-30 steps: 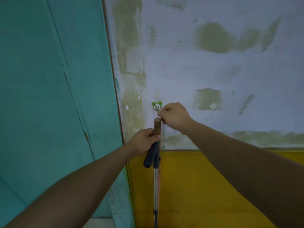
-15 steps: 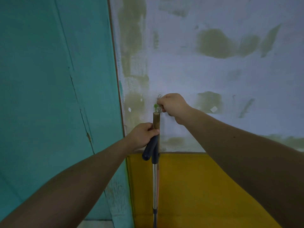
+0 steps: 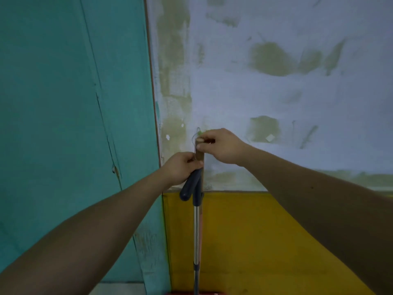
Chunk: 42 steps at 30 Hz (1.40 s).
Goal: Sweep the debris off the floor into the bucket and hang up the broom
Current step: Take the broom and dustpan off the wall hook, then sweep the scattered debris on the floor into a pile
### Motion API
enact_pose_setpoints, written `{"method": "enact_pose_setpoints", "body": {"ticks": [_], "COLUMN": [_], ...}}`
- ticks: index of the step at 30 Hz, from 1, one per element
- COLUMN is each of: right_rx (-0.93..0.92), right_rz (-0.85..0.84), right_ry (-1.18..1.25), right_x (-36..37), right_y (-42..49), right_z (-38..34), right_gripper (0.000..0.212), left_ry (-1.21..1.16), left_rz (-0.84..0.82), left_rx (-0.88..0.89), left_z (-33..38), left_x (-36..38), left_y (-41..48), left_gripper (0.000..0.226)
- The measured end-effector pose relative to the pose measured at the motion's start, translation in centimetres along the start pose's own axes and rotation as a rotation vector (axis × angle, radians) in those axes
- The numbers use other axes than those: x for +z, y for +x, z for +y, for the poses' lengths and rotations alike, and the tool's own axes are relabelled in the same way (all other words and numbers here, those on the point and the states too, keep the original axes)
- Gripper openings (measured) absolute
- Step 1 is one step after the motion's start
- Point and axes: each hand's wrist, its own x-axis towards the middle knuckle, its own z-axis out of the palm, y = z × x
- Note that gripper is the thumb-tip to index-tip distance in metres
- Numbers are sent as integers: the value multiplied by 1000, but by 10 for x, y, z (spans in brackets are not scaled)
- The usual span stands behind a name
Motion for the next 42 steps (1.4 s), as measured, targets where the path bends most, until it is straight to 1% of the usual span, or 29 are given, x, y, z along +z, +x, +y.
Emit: {"method": "enact_pose_setpoints", "body": {"ticks": [3, 5, 7, 9, 11, 12, 15, 17, 18, 19, 20, 22, 25, 29, 31, 33, 35, 38, 42], "right_rx": [0, 17, 45, 77, 105, 122, 178, 235, 267, 298, 325, 368, 415, 480, 515, 553, 596, 660, 738], "right_rz": [87, 133, 183, 240, 290, 312, 377, 445, 476, 485, 468, 426, 425, 423, 431, 456, 485, 542, 631], "right_ry": [-22, -36, -61, -69, -79, -80, -78, -49, -19, -1, -11, -72, -97, -149, -190, -216, -236, -261, -281], "right_x": [3, 5, 7, 9, 13, 15, 17, 17, 18, 18, 18, 16, 5, -9, -19, -31, -44, -66, -94], "right_y": [-16, -28, -40, -55, -72, -81, -108, -127, -138, -148, -159, -180, -211, -259, -288, -318, -348, -393, -444], "right_z": [-17, -31, -43, -54, -64, -69, -78, -81, -81, -81, -80, -78, -76, -74, -72, -70, -68, -65, -57], "right_gripper": [17, 17, 16, 17, 23, 24, 19, 13, 16, 23, 30, 31, 25, 26, 25, 24, 22, 20, 21], "left_ry": [-38, -95, -85, -57, -63, -61, -74, -55, -40, -24, -6, 52, 211, 486, 590, 672, 731, 808, 793], "left_rz": [-20, -89, -213, -385, -539, -569, -557, -541, -544, -555, -573, -614, -652, -715, -696, -668, -657, -628, -644], "left_rx": [26, -45, -159, -259, -295, -301, -295, -254, -227, -200, -173, -123, -48, 25, 77, 163, 261, 386, 479], "left_z": [8, 17, 26, 31, 34, 36, 43, 50, 54, 58, 63, 72, 88, 117, 130, 143, 157, 182, 218], "left_x": [-7, -15, -28, -39, -43, -43, -35, -29, -25, -21, -16, -4, 15, 44, 65, 90, 118, 156, 197], "left_y": [-16, -28, -44, -63, -83, -91, -109, -118, -123, -128, -134, -146, -162, -184, -196, -207, -220, -243, -278], "left_gripper": [16, 17, 29, 40, 35, 30, 20, 22, 23, 23, 24, 27, 31, 29, 29, 34, 39, 39, 37]}}
